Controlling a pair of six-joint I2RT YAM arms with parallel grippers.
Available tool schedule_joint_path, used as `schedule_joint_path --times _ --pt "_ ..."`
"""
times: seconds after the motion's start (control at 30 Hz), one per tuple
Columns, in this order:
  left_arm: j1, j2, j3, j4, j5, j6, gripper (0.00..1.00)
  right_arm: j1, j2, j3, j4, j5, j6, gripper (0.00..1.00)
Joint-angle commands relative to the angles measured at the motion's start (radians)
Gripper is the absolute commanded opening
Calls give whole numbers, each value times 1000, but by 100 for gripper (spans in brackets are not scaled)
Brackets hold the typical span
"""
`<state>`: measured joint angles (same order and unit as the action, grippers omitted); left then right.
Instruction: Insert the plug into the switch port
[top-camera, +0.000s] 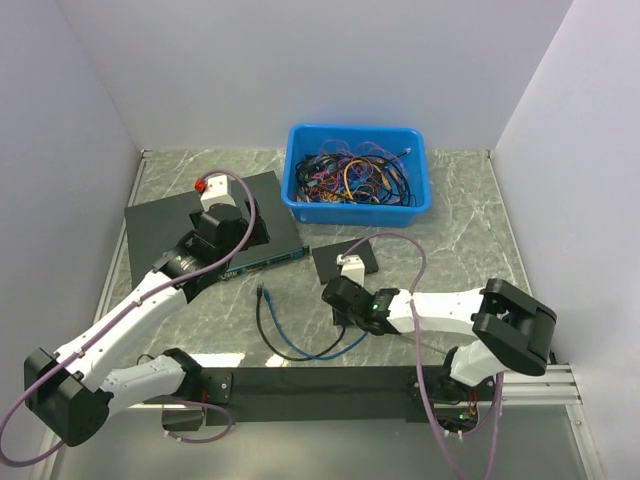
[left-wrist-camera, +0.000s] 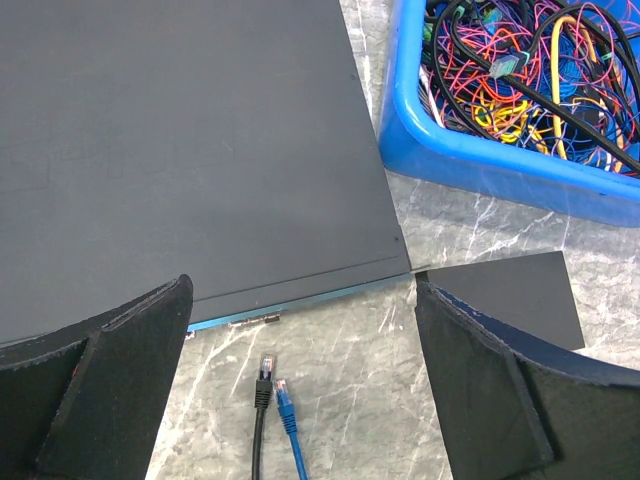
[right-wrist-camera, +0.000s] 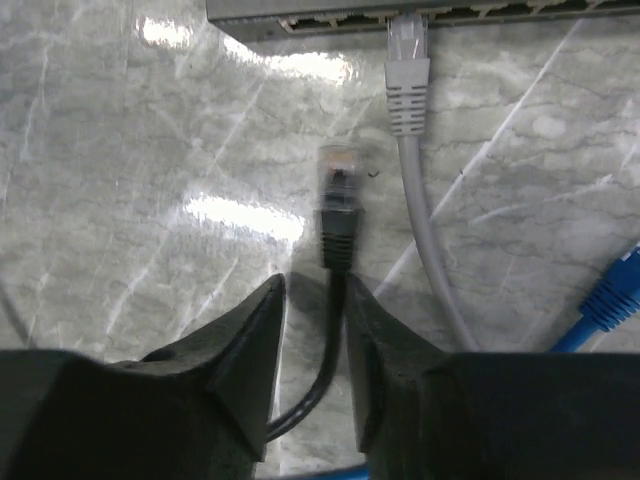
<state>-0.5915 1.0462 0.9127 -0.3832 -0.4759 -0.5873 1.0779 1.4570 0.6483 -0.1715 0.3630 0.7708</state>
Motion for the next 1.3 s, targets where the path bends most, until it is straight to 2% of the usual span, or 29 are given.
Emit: schedule_joint_path --times 0.0,0.2,0.3,0.63,0.93,1.07,1.27 --pt "1 -26 8 24 -17 3 99 7 26 22 4 16 22 37" --pt "1 -48 -1 21 -27 3 99 8 49 40 20 5 1 12" --pt "-1 -55 8 10 -33 0 99 8 37 71 1 27 -14 5" --pt "-1 -161 -38 32 -49 -12 99 8 -20 319 -147 139 -133 1" --pt "1 -196 -52 55 -64 -14 99 7 -69 603 -270 341 -323 0" --pt "1 -195 -60 58 -66 -19 99 5 -112 669 -209 366 -442 0" --pt "1 -196 -64 61 -76 -23 99 5 -221 644 -54 366 -593 0"
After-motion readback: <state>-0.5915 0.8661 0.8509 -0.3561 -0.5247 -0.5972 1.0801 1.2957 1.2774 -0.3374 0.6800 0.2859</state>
